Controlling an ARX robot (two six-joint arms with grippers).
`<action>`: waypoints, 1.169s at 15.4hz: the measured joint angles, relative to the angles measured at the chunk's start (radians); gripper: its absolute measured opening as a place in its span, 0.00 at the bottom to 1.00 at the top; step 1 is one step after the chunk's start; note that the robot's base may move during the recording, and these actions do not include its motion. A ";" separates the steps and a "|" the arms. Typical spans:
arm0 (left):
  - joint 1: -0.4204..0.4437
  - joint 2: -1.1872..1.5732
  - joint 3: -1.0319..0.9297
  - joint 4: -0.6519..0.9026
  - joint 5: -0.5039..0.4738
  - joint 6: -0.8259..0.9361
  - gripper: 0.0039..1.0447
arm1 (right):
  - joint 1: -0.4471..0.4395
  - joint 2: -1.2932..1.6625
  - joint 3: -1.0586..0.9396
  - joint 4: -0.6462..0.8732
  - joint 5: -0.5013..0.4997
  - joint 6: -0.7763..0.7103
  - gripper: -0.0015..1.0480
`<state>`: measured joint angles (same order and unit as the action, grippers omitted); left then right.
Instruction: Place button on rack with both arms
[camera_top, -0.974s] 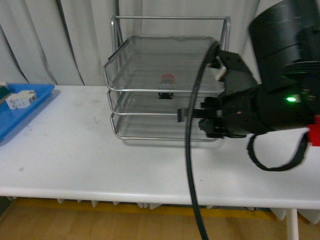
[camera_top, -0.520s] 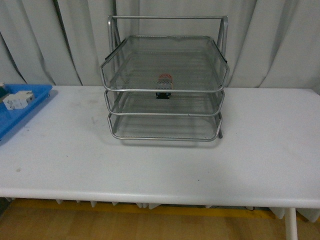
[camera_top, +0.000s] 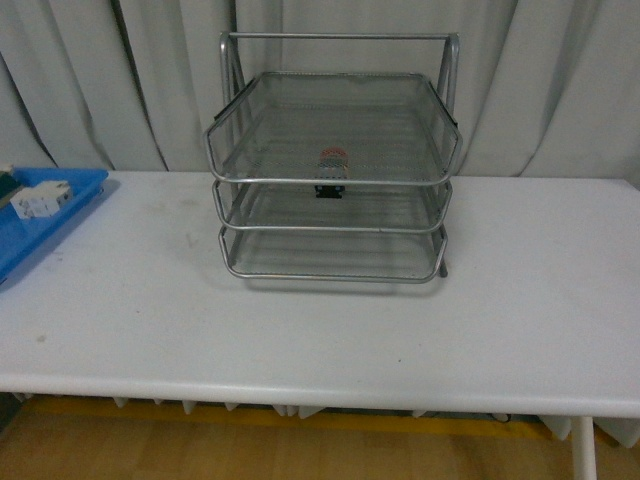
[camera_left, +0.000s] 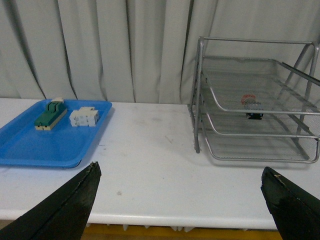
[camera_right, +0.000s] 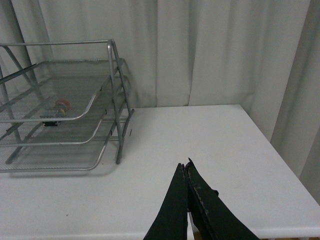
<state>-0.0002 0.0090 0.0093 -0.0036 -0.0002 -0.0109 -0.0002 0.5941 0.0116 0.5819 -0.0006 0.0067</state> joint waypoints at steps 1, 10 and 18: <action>0.000 0.000 0.000 0.000 0.000 0.000 0.94 | 0.000 -0.048 0.000 -0.041 0.000 0.000 0.02; 0.000 0.000 0.000 0.000 0.000 0.000 0.94 | 0.000 -0.349 -0.001 -0.335 0.000 0.000 0.02; 0.000 0.000 0.000 0.000 0.000 0.000 0.94 | 0.000 -0.510 0.000 -0.549 -0.002 0.000 0.02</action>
<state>-0.0002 0.0086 0.0093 -0.0036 0.0002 -0.0105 -0.0002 0.0837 0.0113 0.0326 -0.0029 0.0063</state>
